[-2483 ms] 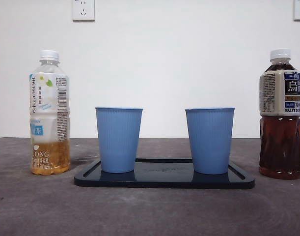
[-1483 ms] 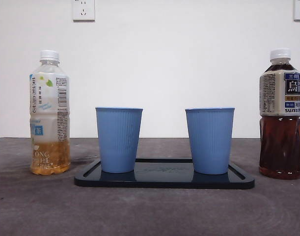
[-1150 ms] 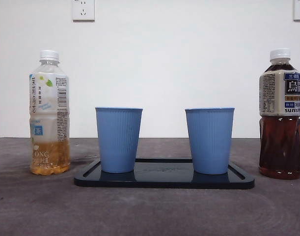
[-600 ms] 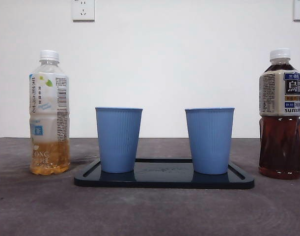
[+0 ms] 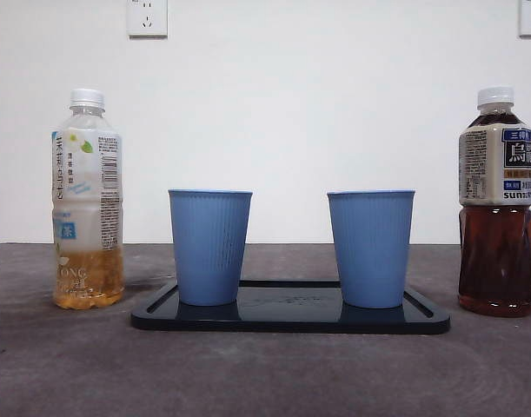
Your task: Pour the drink into the cup
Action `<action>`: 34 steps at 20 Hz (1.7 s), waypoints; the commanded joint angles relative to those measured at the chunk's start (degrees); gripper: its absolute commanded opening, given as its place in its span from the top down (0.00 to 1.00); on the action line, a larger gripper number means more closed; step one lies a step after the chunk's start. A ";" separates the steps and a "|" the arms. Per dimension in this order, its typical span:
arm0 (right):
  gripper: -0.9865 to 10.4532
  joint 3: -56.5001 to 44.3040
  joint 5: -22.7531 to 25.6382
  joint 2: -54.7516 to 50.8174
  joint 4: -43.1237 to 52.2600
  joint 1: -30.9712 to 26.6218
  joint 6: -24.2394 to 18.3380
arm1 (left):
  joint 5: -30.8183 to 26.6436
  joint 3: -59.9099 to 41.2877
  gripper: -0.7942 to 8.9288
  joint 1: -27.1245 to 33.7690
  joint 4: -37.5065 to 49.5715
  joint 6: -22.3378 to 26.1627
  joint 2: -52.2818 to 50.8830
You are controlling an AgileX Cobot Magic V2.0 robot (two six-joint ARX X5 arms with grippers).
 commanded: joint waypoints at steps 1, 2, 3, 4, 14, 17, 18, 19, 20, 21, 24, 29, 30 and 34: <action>0.46 -3.93 1.40 0.24 2.97 0.26 2.19 | 0.15 1.20 0.37 -0.37 0.63 0.72 0.59; 0.46 -5.92 1.88 0.24 4.66 0.26 2.91 | 0.15 1.20 0.37 -0.37 0.61 0.72 0.61; 0.46 -7.78 1.99 0.24 6.64 0.26 3.50 | 0.13 1.20 0.37 -0.37 0.63 0.72 0.66; 0.46 -9.64 2.16 0.24 8.85 0.26 4.04 | 0.15 1.20 0.37 -0.37 0.63 0.72 0.66; 0.46 -27.89 9.46 7.17 42.56 0.26 6.34 | 0.13 1.20 0.37 -0.37 0.68 0.74 1.88; 0.46 -31.67 11.02 11.34 51.25 0.26 6.36 | 0.11 1.20 0.37 -0.37 0.63 0.76 2.51; 0.46 -32.94 11.19 12.68 54.77 0.24 6.32 | 0.13 1.20 0.37 -0.37 0.63 0.74 2.64; 0.46 -33.88 12.11 13.99 57.48 0.24 6.03 | 0.13 1.20 0.37 -0.37 0.57 0.74 2.69; 0.46 -34.53 13.79 15.17 59.54 0.24 5.84 | 0.11 1.20 0.37 -0.37 0.57 0.74 2.69; 0.46 -35.21 14.51 16.70 62.20 0.24 5.64 | 0.11 1.20 0.37 -0.37 0.57 0.74 2.67; 0.46 -36.06 14.58 21.62 68.78 0.24 5.57 | 0.13 1.20 0.37 -0.37 0.57 0.70 2.67; 0.46 -36.06 14.62 30.47 77.29 0.20 4.79 | 0.13 1.20 0.37 -0.37 0.55 0.68 2.67; 0.46 -36.06 14.97 31.93 78.12 0.20 4.79 | 0.13 1.20 0.37 -0.37 0.55 0.70 2.67; 0.52 -36.06 15.30 37.20 81.88 0.09 4.81 | 0.13 1.20 0.37 -0.37 0.55 0.68 2.67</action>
